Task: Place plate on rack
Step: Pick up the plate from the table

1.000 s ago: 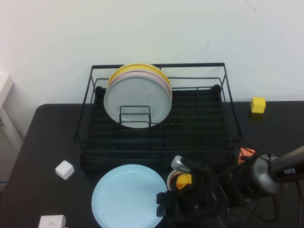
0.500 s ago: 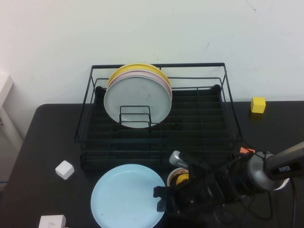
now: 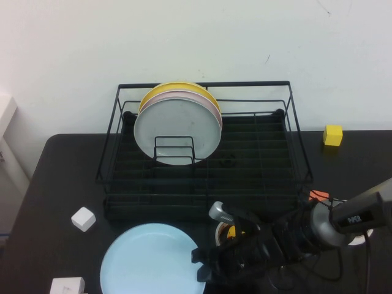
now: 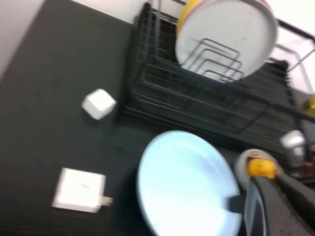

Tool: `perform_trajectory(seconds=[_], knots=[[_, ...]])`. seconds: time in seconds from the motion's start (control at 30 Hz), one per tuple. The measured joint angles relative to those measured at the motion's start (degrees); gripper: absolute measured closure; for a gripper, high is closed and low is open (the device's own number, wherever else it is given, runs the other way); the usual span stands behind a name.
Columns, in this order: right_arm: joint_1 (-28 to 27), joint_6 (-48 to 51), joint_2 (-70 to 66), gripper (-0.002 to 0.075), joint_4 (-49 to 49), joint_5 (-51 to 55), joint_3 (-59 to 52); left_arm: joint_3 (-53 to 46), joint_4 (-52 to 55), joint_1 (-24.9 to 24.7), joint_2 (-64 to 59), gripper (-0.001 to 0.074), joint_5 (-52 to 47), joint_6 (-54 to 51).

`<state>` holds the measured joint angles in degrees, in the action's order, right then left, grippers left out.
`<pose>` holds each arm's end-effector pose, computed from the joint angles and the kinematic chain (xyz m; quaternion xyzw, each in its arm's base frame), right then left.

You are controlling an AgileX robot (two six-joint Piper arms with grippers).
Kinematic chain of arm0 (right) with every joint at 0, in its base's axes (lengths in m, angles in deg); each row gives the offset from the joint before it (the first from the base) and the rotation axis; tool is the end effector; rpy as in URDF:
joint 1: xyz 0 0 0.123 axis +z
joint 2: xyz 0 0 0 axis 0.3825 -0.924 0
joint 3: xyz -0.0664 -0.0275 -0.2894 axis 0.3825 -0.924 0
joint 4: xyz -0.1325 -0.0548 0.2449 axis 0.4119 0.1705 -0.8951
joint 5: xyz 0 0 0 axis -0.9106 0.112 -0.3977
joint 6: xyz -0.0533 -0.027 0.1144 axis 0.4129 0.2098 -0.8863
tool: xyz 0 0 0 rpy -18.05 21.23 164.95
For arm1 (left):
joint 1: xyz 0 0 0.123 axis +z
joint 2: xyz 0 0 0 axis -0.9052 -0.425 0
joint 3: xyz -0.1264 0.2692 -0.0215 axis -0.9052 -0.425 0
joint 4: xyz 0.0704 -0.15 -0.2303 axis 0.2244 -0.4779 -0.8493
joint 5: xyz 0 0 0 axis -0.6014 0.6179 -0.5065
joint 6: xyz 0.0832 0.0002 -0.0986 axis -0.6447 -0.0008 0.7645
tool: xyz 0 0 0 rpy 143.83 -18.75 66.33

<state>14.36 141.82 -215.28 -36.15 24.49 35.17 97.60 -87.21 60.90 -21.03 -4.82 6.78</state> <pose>0.3143 0.2958 -0.0310 -0.0195 0.9492 0.3025 0.0849 0.0927 -0.0269 0.2674 -0.1105 0.8253 -0.2023 0.5154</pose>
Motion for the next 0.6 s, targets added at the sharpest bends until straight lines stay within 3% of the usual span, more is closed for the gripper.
perform_trajectory(seconds=[0.4,0.5,0.6], knots=[[0.1,7.2,4.8,0.0717,2.9,7.4,0.0,0.0,-17.6,0.0,0.0,0.0709,0.6,1.3],[0.3,7.4,10.3,0.0717,7.7,8.2,0.0,0.0,-26.7,0.0,0.0,0.0564,-1.3,-0.4],[0.4,7.4,16.4,0.0717,13.0,8.7,0.0,0.0,-33.7,0.0,0.0,0.0299,-2.2,-1.5]])
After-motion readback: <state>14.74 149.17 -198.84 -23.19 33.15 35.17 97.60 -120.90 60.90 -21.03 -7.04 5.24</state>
